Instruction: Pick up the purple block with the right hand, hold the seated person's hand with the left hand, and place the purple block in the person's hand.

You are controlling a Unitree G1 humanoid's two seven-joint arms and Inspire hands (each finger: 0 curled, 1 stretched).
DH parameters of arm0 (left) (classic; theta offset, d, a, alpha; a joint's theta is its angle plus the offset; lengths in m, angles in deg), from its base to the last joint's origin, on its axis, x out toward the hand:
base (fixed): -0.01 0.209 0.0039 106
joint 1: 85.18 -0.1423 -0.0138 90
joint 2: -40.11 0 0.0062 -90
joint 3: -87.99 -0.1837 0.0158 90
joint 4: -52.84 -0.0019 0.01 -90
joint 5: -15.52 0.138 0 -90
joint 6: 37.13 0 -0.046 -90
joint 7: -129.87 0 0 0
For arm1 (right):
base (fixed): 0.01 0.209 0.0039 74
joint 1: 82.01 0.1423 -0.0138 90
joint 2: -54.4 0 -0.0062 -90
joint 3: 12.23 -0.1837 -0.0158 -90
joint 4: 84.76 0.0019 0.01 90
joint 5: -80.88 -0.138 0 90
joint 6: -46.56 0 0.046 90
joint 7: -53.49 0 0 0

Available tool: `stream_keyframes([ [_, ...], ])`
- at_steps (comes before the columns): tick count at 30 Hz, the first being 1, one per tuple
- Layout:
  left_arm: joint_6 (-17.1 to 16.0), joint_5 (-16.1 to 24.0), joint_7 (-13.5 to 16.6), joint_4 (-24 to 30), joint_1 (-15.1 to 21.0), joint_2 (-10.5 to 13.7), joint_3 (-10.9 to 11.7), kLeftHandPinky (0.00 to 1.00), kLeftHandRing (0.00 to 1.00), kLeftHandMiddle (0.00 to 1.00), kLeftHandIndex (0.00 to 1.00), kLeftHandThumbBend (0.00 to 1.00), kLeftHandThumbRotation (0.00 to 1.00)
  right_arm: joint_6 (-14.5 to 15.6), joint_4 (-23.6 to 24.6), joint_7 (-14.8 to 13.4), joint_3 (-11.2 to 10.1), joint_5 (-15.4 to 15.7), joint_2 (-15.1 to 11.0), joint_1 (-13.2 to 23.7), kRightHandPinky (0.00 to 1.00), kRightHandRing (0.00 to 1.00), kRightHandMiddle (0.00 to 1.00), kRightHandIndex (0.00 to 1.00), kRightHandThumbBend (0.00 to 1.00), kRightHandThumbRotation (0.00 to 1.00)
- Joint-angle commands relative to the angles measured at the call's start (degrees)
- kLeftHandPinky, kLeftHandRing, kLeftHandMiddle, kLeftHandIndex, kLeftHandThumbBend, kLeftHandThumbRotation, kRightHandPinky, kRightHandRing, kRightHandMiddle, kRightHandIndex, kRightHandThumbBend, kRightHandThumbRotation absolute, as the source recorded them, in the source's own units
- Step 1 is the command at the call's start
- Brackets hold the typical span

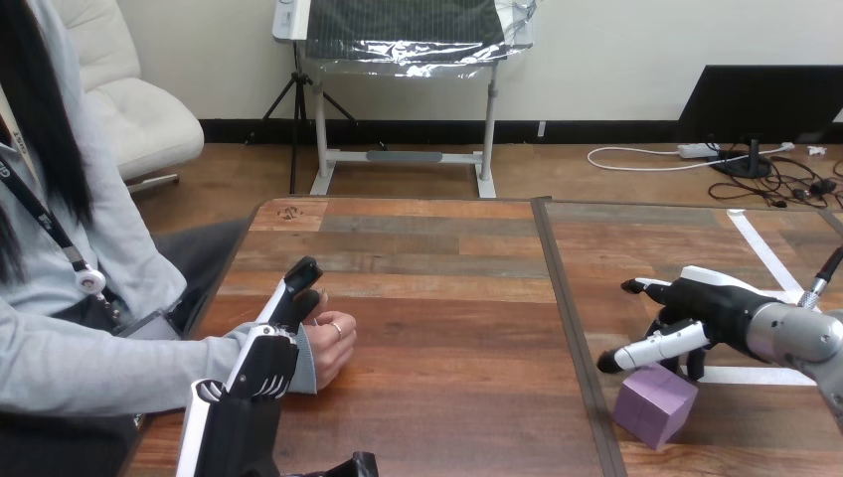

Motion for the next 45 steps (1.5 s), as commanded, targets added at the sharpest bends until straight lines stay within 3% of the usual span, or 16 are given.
stream_keyframes([
  [1, -1.2, -0.2, -0.3, 0.7, 2.8, 0.3, 0.3, 0.93, 0.96, 0.95, 0.91, 1.00, 0.56, -1.5, 2.2, -0.5, -0.1, 0.3, -1.7, 1.6, 0.26, 0.47, 0.57, 1.00, 1.00, 0.37],
  [3, -1.2, -0.4, -0.3, 0.7, 2.8, 0.4, 0.3, 0.93, 0.96, 0.95, 0.91, 1.00, 0.56, -1.8, 2.1, -0.6, 0.1, 0.6, -1.8, 1.6, 0.28, 0.50, 0.60, 1.00, 1.00, 0.36],
  [6, -0.9, -0.8, -0.4, 1.1, 2.7, 0.6, 0.1, 0.93, 0.95, 0.95, 0.91, 1.00, 0.57, -2.2, 1.7, -1.0, 0.1, 0.8, -1.9, 1.4, 0.27, 0.47, 0.55, 1.00, 1.00, 0.35],
  [13, -0.5, -2.0, -0.8, 1.7, 2.4, 1.3, -0.7, 0.92, 0.95, 0.95, 0.90, 1.00, 0.56, -2.2, 1.5, -1.4, 0.1, 1.3, -1.8, 1.1, 0.14, 0.22, 0.31, 1.00, 1.00, 0.31],
  [15, -0.4, -2.2, -0.9, 1.8, 2.4, 1.5, -0.8, 0.92, 0.95, 0.95, 0.90, 1.00, 0.56, -2.0, 1.5, -1.6, 0.2, 1.6, -1.8, 1.0, 0.12, 0.19, 0.29, 1.00, 1.00, 0.31],
  [24, -1.1, -1.5, -1.2, 1.6, 2.7, 1.6, 0.0, 0.92, 0.95, 0.95, 0.91, 1.00, 0.57, -1.4, 1.4, -3.3, 0.9, 3.1, -1.6, 0.7, 0.13, 0.20, 0.31, 0.99, 1.00, 0.31],
  [29, -0.6, -2.1, -1.4, 1.9, 2.6, 2.0, -0.6, 0.93, 0.96, 0.96, 0.91, 1.00, 0.58, -1.1, 1.0, -4.2, 1.1, 3.5, -1.3, 0.6, 0.12, 0.19, 0.28, 0.99, 1.00, 0.37],
  [35, 0.3, -2.6, -1.7, 2.5, 2.1, 2.2, -0.7, 0.93, 0.96, 0.95, 0.91, 1.00, 0.57, -1.0, 0.8, -5.5, 1.4, 4.0, -1.1, 0.3, 0.16, 0.24, 0.31, 0.99, 1.00, 0.44],
  [45, 0.0, -3.1, -2.2, 2.5, 2.0, 2.3, -0.7, 0.94, 0.96, 0.96, 0.91, 1.00, 0.58, -1.4, 1.3, -9.3, 0.8, 3.4, -1.0, -0.5, 0.18, 0.22, 0.28, 0.98, 0.99, 0.58],
])
